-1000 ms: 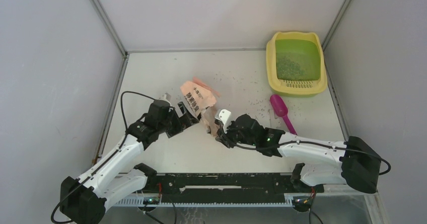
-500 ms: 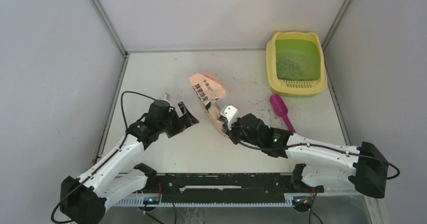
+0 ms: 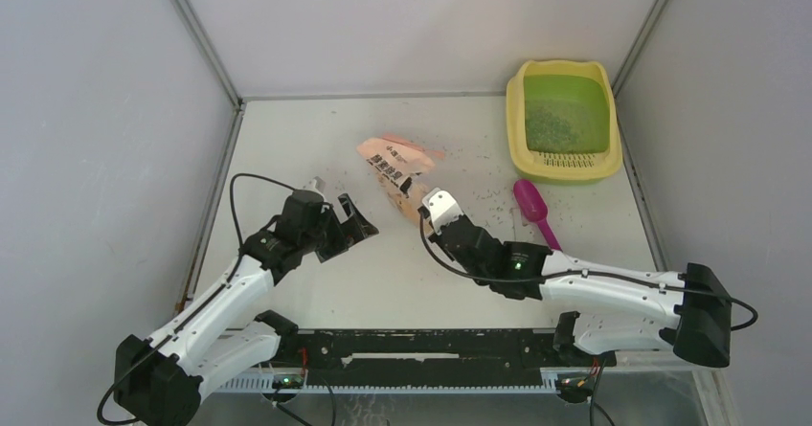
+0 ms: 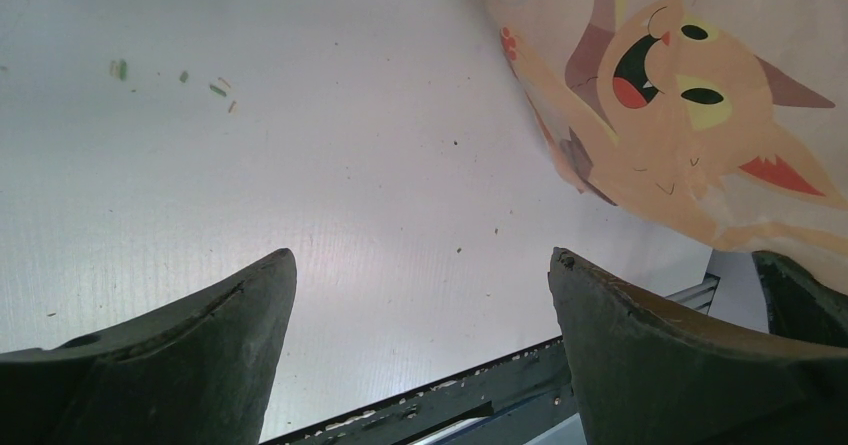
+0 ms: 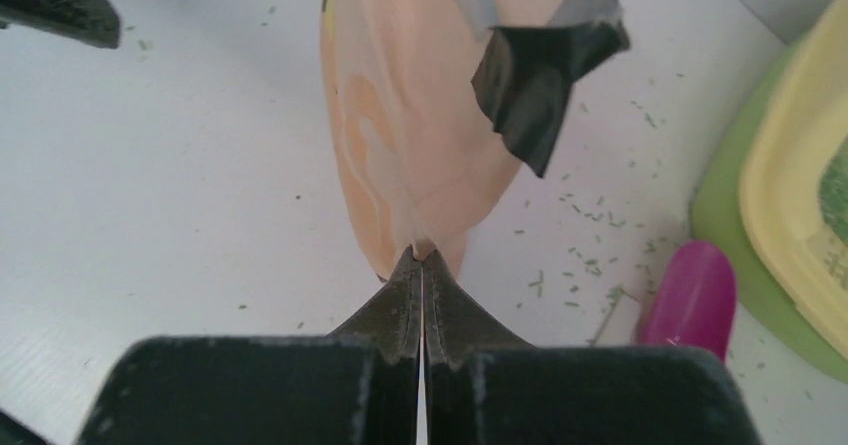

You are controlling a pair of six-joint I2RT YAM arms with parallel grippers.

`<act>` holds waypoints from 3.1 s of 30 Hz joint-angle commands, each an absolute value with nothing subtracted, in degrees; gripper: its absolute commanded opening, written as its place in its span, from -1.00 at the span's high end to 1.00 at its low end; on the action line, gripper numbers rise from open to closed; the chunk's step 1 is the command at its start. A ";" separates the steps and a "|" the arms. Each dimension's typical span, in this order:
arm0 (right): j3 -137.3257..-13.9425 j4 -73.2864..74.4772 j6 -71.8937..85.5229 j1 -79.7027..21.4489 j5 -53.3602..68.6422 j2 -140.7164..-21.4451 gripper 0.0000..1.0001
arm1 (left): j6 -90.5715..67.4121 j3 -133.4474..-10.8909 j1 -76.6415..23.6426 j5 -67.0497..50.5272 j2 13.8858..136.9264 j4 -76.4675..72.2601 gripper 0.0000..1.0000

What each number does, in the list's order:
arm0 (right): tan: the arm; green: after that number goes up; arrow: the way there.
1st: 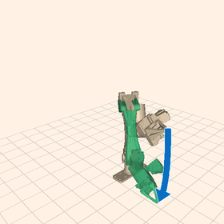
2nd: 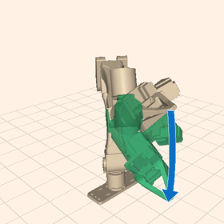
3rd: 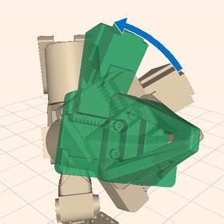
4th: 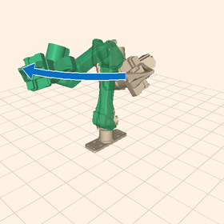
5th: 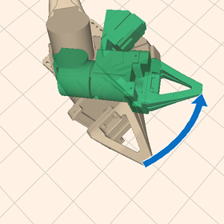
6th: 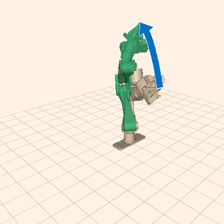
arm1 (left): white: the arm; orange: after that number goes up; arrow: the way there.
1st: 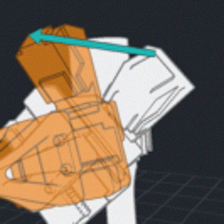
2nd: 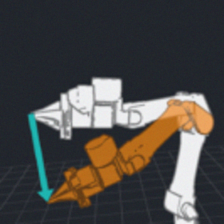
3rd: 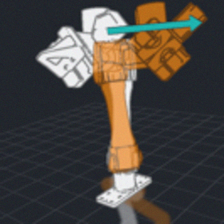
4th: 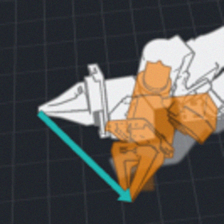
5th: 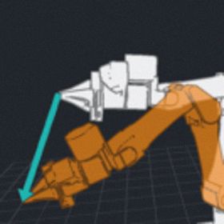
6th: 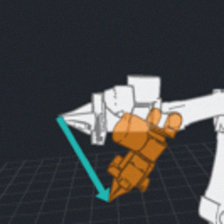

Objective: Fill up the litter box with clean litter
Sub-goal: Close the cat litter bag at the center of the board.

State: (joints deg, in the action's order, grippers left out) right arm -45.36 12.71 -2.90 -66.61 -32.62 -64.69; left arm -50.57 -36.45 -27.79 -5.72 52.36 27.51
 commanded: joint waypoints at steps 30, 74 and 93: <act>-50.27 24.96 25.99 -36.45 2.38 -68.41 0.41 | -60.92 -28.01 -30.70 -8.66 67.63 5.03 -0.76; -65.93 22.11 32.51 -29.31 16.77 -95.71 0.36 | -65.05 -36.05 -30.76 -7.23 84.43 -7.93 -0.65; -71.54 21.76 32.77 -39.46 19.87 -99.01 0.34 | -60.56 -47.99 -33.13 -5.60 83.36 4.69 -0.63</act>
